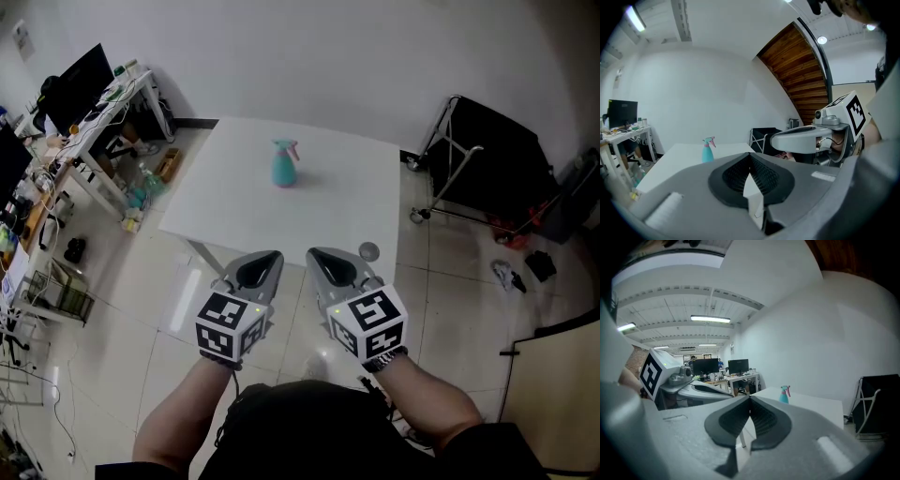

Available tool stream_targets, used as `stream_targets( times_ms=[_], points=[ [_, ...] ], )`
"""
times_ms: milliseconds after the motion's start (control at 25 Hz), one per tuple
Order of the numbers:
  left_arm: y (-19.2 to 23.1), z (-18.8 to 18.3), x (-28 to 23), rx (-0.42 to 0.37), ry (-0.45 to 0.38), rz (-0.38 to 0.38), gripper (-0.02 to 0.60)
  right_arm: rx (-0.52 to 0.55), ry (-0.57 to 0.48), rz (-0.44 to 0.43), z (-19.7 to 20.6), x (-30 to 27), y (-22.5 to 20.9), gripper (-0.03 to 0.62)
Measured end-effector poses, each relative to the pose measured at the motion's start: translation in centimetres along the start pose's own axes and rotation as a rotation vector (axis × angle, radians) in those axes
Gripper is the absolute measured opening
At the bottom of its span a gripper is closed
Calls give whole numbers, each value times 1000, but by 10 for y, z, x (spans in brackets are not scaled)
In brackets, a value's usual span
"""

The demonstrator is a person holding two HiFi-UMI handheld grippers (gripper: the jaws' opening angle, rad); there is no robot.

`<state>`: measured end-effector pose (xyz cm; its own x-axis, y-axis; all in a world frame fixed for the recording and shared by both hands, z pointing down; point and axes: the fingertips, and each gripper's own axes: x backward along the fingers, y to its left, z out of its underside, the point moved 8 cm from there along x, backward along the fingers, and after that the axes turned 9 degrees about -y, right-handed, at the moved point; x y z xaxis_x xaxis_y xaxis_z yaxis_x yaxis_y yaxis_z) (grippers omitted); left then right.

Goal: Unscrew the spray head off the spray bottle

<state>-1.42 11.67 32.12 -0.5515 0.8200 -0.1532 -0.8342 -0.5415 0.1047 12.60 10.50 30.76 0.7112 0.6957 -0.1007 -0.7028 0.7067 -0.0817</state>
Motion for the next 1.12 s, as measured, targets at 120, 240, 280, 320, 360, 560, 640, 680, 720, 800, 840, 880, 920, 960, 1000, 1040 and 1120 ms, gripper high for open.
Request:
stream_targets(
  times_ms=[120, 240, 280, 320, 360, 560, 640, 680, 720, 800, 840, 880, 920, 960, 1000, 1040, 1120],
  points=[
    [-2, 0, -6, 2, 9, -10, 9, -6, 5, -13, 1, -2, -7, -9],
    [-3, 1, -10, 4, 19, -16, 9, -11, 14, -24, 2, -4, -12, -9],
    [-3, 1, -11, 5, 20, -20, 9, -12, 16, -29, 2, -4, -13, -11],
    [-3, 1, -12, 5, 21, -25, 9, -13, 17, -34, 3, -4, -14, -9],
    [-3, 1, -13, 6, 22, -29, 9, -14, 18, -39, 3, -5, -15, -9],
    [1, 2, -15, 7, 22, -42, 9, -13, 22, -55, 5, -11, -16, -11],
    [4, 2, -16, 8, 22, -46, 9, -8, 23, -60, 4, -14, -16, -11],
    [5, 1, -17, 7, 20, -46, 9, -6, 22, -61, 4, -16, -17, -11],
    [6, 0, -19, 6, 18, -45, 9, -4, 20, -61, 3, -18, -19, -11],
    [9, -1, -22, 5, 14, -45, 9, 1, 16, -61, 1, -23, -21, -11],
    [12, -1, -23, 6, 11, -46, 9, 3, 15, -63, 0, -25, -22, -9],
    [15, -2, -24, 6, 8, -49, 9, 6, 16, -66, -1, -28, -22, -11],
    [18, -2, -26, 7, 5, -52, 9, 10, 18, -70, -1, -31, -23, -11],
    [21, -2, -27, 8, 5, -53, 9, 12, 23, -71, -1, -33, -24, -11],
    [23, -1, -29, 10, 5, -52, 9, 13, 27, -70, 0, -35, -25, -11],
    [25, -1, -30, 11, 4, -51, 9, 14, 29, -67, 0, -37, -26, -11],
    [31, -3, -33, 17, -1, -52, 9, 16, 31, -63, -1, -43, -29, -9]
  ],
)
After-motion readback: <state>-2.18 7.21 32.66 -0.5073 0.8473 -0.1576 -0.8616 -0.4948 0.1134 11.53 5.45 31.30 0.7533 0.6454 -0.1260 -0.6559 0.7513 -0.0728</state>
